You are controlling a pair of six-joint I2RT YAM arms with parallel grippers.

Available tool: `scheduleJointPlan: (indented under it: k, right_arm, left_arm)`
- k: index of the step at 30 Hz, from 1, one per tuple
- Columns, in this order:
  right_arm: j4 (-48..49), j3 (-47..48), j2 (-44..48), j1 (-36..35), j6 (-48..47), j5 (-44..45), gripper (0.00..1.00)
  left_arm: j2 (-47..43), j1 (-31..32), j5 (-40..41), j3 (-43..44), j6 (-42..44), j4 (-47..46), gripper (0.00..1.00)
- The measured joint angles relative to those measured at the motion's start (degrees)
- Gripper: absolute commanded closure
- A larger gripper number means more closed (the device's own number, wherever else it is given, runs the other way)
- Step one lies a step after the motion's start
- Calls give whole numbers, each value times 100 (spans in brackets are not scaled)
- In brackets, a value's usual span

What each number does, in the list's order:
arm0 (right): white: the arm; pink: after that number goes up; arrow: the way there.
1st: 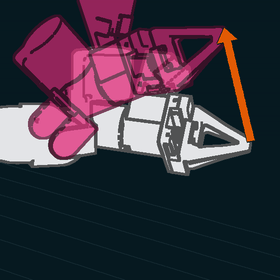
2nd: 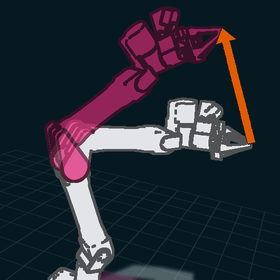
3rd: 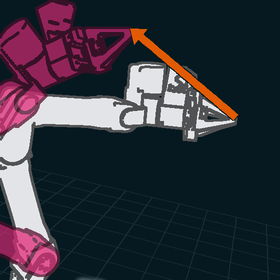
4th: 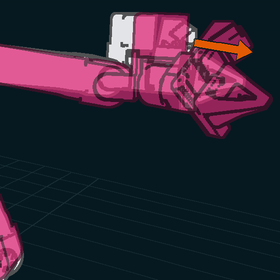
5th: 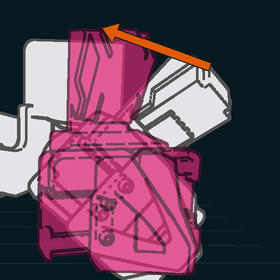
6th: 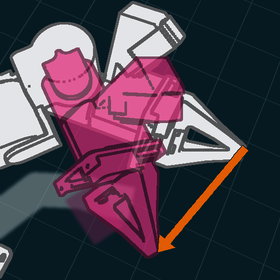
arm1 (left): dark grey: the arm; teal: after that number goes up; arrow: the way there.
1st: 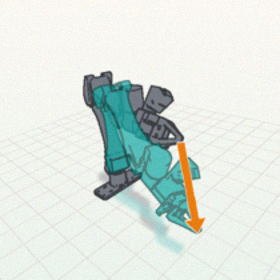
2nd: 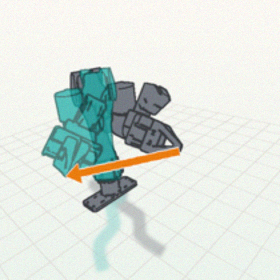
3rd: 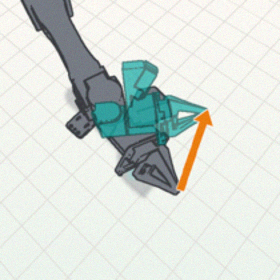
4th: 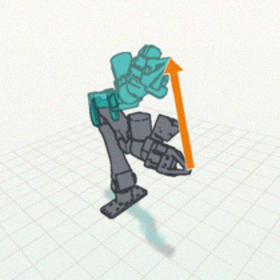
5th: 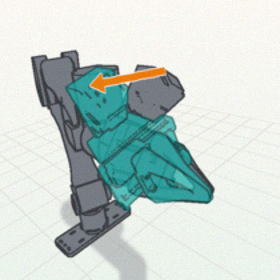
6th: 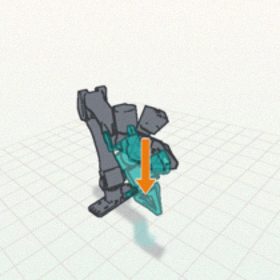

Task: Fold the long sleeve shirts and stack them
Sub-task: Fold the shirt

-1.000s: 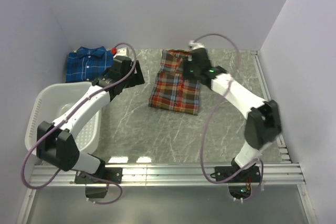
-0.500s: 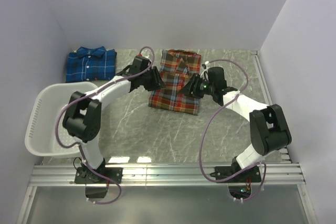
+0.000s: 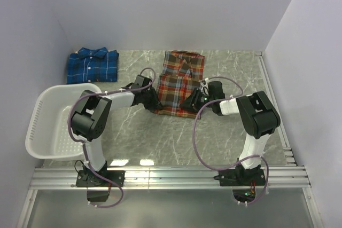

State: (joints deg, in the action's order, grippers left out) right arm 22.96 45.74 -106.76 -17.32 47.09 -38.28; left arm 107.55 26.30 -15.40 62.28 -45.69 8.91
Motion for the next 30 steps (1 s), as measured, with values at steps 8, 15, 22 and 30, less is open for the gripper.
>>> scheduleJointPlan:
  k: [8, 15, 22, 30]
  right_arm:
    - [101, -184, 151, 98, -15, -44, 54]
    - [-605, -142, 859, -7, -358, 22, 54]
    - [-708, 632, 890, -581, -299, -188, 54]
    - [-111, 1233, -461, -730, 68, -409, 54]
  left_arm:
    - [-256, -92, -103, -520, -358, -570, 75]
    - [-1180, -90, 343, -1010, -354, 26, 65]
    - [-1757, -33, 570, -721, -317, 232, 61]
    - [-597, -28, 693, 22, -310, 79, 71]
